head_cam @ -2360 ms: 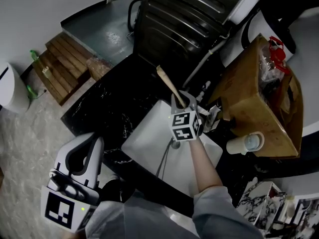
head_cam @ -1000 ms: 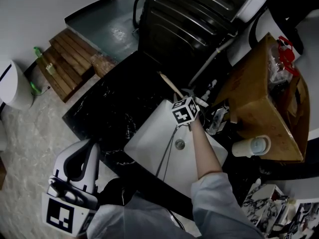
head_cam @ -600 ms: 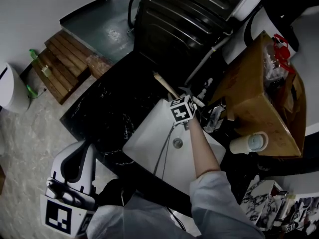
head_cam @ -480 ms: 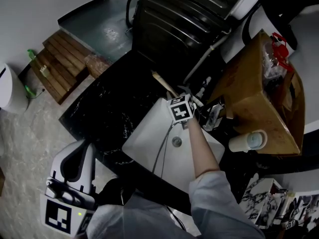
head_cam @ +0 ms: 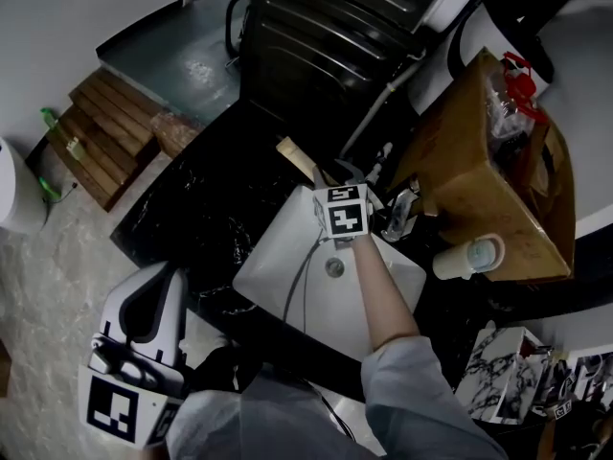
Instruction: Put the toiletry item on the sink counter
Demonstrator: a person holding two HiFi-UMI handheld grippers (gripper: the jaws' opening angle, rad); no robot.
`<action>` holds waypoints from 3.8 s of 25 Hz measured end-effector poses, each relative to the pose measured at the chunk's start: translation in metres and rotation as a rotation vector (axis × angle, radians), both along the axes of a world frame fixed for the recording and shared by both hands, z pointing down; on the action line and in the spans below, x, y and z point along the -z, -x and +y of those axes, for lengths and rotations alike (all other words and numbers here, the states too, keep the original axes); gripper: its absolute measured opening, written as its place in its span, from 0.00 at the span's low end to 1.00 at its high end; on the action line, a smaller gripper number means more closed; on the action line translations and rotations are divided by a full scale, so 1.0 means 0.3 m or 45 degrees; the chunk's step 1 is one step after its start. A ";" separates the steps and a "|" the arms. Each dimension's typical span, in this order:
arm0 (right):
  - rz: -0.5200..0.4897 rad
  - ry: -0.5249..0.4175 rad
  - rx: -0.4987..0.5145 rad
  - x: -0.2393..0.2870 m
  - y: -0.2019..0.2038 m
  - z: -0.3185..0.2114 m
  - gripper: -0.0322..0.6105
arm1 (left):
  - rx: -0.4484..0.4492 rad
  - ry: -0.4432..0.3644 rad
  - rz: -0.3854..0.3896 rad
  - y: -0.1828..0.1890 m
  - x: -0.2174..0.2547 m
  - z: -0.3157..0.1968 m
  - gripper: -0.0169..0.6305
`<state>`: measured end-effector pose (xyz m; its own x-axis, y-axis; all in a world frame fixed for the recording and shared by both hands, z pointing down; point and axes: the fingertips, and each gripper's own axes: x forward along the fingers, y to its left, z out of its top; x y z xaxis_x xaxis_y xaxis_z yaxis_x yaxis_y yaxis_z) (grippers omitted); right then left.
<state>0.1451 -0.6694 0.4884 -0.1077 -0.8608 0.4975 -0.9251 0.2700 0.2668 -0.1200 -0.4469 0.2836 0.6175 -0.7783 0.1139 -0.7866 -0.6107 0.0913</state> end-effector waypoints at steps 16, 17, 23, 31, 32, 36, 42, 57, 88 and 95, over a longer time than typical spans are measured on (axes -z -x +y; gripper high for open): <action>-0.292 -0.230 -0.071 0.350 0.032 0.263 0.05 | -0.245 -0.160 0.165 -0.111 0.116 -0.012 0.03; -0.304 -0.249 -0.082 0.369 0.027 0.285 0.05 | -0.259 -0.159 0.179 -0.121 0.121 -0.011 0.03; -0.346 -0.322 -0.133 0.456 0.001 0.430 0.05 | -0.335 -0.132 0.209 -0.184 0.130 -0.002 0.03; -0.325 -0.463 -0.244 0.570 -0.048 0.625 0.05 | -0.483 -0.180 0.218 -0.278 0.146 0.028 0.03; -0.323 -0.481 -0.275 0.579 -0.063 0.650 0.05 | -0.501 -0.186 0.220 -0.290 0.148 0.032 0.03; -0.335 -0.534 -0.369 0.607 -0.099 0.749 0.05 | -0.549 -0.198 0.221 -0.322 0.161 0.039 0.03; -0.282 -0.572 -0.407 0.644 -0.098 0.869 0.05 | -0.562 -0.172 0.159 -0.340 0.119 0.032 0.03; -0.350 -0.547 -0.569 0.589 -0.134 1.050 0.05 | -0.674 -0.139 0.147 -0.444 0.071 0.044 0.03; -0.394 -0.465 -0.784 0.487 -0.223 1.175 0.05 | -0.778 -0.043 0.126 -0.547 -0.021 0.047 0.03; -0.388 -0.465 -0.806 0.478 -0.238 1.190 0.05 | -0.778 -0.051 0.117 -0.549 -0.026 0.047 0.03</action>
